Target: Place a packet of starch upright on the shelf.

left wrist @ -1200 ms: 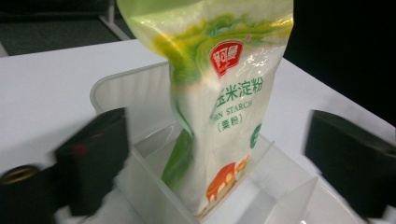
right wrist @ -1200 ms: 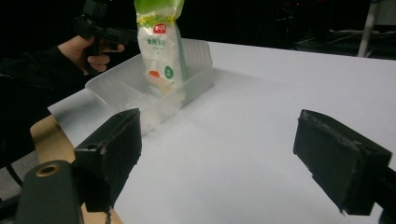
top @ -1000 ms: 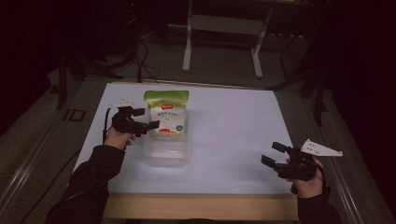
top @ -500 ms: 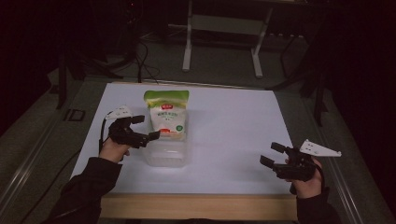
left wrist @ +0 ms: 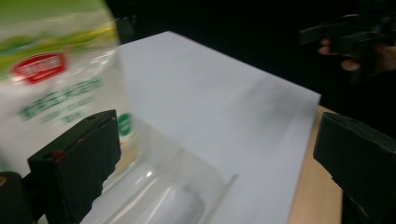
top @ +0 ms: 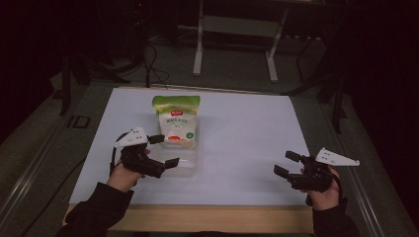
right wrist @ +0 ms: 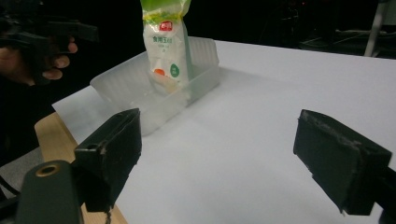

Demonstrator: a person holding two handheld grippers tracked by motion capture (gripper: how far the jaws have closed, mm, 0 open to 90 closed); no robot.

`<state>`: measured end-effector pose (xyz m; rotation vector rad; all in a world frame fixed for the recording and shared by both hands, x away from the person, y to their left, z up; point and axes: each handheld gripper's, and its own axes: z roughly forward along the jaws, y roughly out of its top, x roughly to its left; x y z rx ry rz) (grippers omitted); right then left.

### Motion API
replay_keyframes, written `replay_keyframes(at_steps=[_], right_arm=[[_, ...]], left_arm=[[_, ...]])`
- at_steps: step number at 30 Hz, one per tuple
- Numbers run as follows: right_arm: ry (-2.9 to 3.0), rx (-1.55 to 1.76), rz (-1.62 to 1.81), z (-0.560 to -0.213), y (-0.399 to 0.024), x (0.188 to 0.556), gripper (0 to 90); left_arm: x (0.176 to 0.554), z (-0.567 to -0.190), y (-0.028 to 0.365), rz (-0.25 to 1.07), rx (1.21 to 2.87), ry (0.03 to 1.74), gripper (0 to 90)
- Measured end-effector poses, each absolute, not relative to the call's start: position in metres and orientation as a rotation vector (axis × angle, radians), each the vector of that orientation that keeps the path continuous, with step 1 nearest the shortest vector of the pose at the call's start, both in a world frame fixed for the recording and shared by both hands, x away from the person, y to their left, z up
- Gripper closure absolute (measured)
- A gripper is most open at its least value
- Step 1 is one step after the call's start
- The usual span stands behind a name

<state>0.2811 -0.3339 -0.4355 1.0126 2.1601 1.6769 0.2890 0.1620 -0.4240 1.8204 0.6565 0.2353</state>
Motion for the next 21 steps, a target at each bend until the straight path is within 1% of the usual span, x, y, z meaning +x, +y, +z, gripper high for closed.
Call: replay_keyframes(at_steps=[12, 21], right_arm=[[2.187, 1.008, 1.673, -0.441, -0.328, 0.281, 15.0], [2.205, 1.001, 1.655, -0.444, -0.324, 0.281, 14.5]], left_arm=[[0.271, -0.429, 0.114, 0.128, 1.835, 0.543, 1.2], [0.268, -0.441, 0.084, 0.099, 1.876, 0.473, 1.2]])
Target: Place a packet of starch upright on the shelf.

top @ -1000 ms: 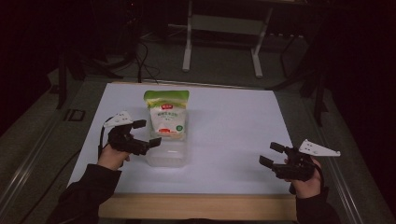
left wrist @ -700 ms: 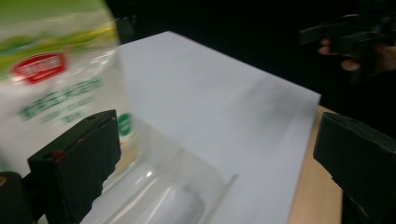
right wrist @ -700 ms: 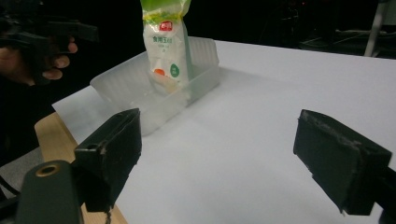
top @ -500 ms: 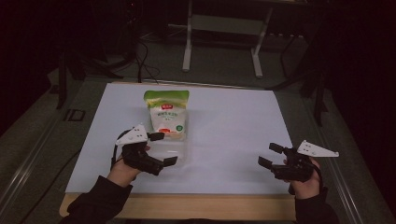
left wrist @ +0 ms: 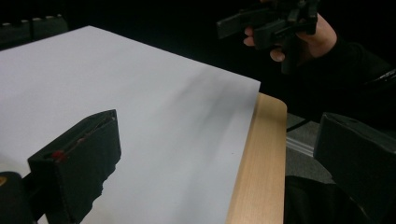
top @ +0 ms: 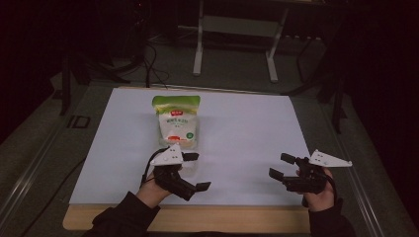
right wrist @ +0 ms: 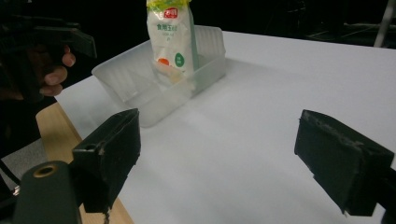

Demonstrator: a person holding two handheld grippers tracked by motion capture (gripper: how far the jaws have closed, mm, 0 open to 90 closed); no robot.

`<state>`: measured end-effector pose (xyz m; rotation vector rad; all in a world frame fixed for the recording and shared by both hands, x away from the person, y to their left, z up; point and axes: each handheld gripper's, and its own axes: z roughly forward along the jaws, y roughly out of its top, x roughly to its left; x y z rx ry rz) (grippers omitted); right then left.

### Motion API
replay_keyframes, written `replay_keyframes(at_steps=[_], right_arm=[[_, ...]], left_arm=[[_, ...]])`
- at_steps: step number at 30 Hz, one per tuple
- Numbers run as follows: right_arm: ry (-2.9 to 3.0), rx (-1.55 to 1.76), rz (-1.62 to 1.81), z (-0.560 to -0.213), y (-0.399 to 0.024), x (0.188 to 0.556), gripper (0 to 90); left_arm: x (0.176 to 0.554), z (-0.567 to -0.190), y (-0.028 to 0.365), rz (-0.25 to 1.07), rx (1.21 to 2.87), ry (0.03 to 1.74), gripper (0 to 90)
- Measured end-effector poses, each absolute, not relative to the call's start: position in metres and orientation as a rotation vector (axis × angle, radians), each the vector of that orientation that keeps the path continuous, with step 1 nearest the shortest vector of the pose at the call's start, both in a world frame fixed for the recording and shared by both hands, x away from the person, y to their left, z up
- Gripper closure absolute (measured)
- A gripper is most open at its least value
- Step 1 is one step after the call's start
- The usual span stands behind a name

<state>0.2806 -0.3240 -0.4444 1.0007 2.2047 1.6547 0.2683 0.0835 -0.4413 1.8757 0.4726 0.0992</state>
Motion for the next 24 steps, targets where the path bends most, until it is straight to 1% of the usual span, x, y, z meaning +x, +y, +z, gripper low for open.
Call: replay_keyframes(at_steps=[19, 24], right_arm=[[2.258, 0.981, 1.624, -0.462, -0.313, 0.282, 14.1], [2.272, 0.989, 1.616, -0.468, -0.313, 0.284, 14.0]], left_arm=[[0.26, -0.482, 0.04, 0.027, 1.967, 0.411, 1.2], [0.26, -0.492, 0.037, 0.05, 1.964, 0.417, 1.2]])
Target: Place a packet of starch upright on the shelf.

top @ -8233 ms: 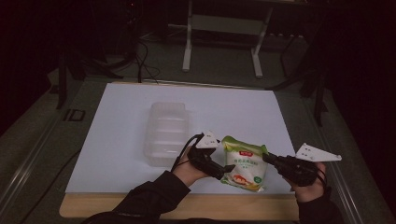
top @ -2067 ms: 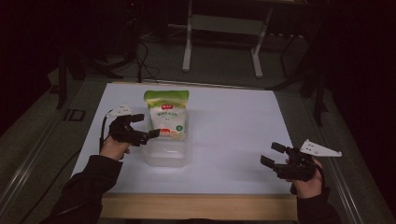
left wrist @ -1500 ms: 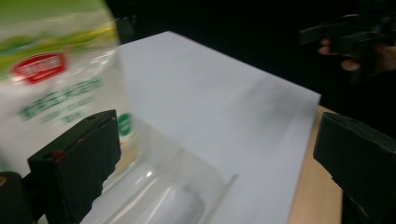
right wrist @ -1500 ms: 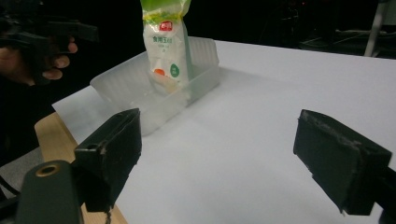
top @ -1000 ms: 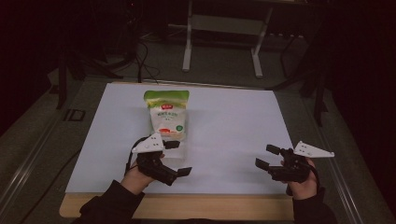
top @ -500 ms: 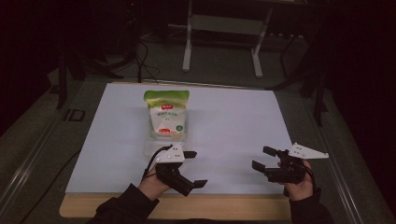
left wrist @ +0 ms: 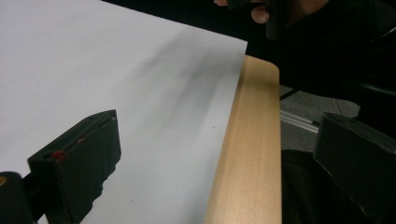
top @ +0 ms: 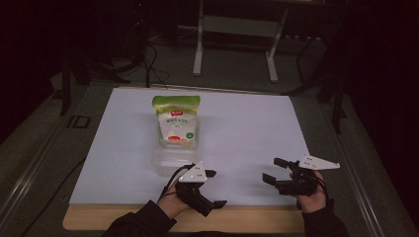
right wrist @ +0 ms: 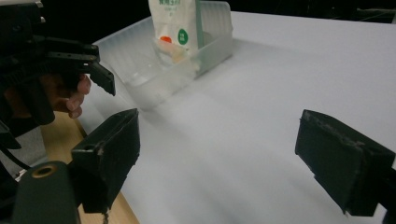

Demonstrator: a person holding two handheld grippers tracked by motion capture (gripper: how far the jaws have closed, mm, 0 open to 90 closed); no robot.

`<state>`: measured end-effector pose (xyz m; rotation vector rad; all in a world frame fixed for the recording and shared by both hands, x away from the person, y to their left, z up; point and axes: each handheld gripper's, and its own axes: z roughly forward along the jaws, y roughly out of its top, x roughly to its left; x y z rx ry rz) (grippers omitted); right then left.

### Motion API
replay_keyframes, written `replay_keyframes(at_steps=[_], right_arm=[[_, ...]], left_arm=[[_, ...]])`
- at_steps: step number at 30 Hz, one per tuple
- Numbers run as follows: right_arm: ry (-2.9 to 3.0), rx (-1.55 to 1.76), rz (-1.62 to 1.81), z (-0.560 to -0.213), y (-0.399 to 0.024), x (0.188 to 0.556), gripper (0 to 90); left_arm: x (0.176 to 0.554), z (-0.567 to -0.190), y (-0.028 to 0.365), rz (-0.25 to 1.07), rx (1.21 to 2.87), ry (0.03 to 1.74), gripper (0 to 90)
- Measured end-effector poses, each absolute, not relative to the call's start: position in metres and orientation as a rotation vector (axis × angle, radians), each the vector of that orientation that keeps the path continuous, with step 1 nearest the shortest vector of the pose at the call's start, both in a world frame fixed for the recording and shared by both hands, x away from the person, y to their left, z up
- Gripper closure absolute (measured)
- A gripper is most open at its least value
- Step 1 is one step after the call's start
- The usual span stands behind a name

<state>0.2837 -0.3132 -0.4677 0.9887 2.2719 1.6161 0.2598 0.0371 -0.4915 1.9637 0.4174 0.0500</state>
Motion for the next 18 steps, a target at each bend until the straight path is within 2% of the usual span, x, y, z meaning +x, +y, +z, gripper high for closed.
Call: replay_keyframes(at_steps=[5, 18], right_arm=[[2.297, 0.99, 1.605, -0.473, -0.312, 0.284, 13.9], [2.296, 0.998, 1.56, -0.478, -0.316, 0.281, 13.8]], left_arm=[[0.259, -0.5, 0.038, 0.083, 1.934, 0.474, 1.2], [0.256, -0.509, 0.043, 0.154, 1.94, 0.463, 1.2]])
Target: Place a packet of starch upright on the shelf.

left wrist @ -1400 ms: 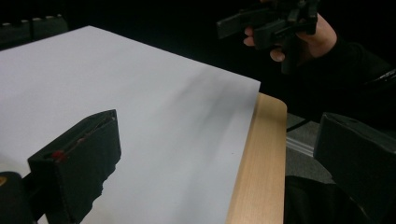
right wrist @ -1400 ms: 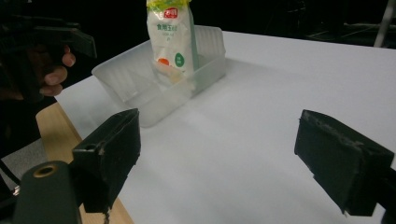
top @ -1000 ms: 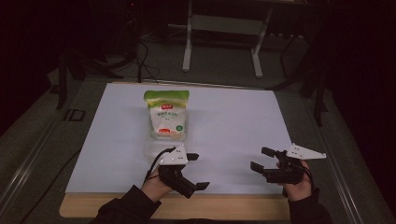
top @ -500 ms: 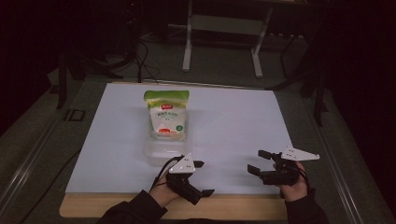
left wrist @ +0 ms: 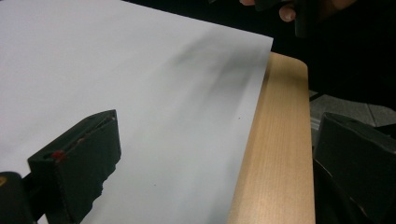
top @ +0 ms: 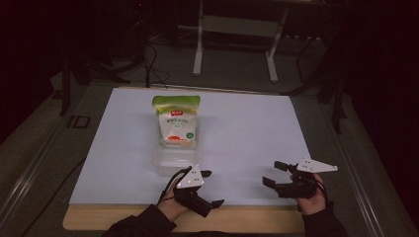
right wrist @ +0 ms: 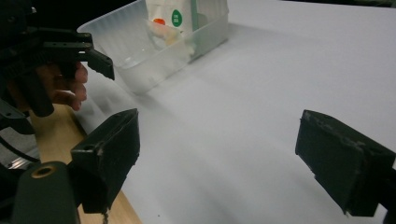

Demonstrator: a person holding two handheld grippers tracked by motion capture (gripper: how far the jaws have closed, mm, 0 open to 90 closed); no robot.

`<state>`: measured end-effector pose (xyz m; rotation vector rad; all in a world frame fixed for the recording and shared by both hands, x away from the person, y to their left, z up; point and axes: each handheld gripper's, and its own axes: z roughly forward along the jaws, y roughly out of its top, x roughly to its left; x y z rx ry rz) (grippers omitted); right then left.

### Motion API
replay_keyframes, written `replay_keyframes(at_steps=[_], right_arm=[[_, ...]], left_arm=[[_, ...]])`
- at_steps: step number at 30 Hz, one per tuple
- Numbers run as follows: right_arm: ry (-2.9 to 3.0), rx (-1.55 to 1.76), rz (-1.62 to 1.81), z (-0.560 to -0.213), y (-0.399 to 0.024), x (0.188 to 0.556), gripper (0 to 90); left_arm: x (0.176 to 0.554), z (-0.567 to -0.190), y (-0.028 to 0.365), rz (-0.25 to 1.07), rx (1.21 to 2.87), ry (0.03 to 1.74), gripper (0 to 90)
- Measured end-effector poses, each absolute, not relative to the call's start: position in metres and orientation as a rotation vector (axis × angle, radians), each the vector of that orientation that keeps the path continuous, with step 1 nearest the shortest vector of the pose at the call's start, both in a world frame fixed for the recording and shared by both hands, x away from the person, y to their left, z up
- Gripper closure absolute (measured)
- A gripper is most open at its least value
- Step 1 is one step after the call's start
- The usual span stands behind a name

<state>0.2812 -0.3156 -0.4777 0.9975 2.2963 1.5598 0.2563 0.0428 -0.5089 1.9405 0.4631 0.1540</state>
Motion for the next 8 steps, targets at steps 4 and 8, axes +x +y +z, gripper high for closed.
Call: replay_keyframes(at_steps=[4, 8], right_arm=[[2.292, 0.992, 1.544, -0.4778, -0.3159, 0.2809, 13.8], [2.288, 0.995, 1.539, -0.4778, -0.3163, 0.2808, 13.8]], left_arm=[[0.2572, -0.5099, 0.0436, 0.16, 1.948, 0.463, 1.2], [0.2577, -0.5111, 0.0432, 0.14, 1.957, 0.461, 1.2]])
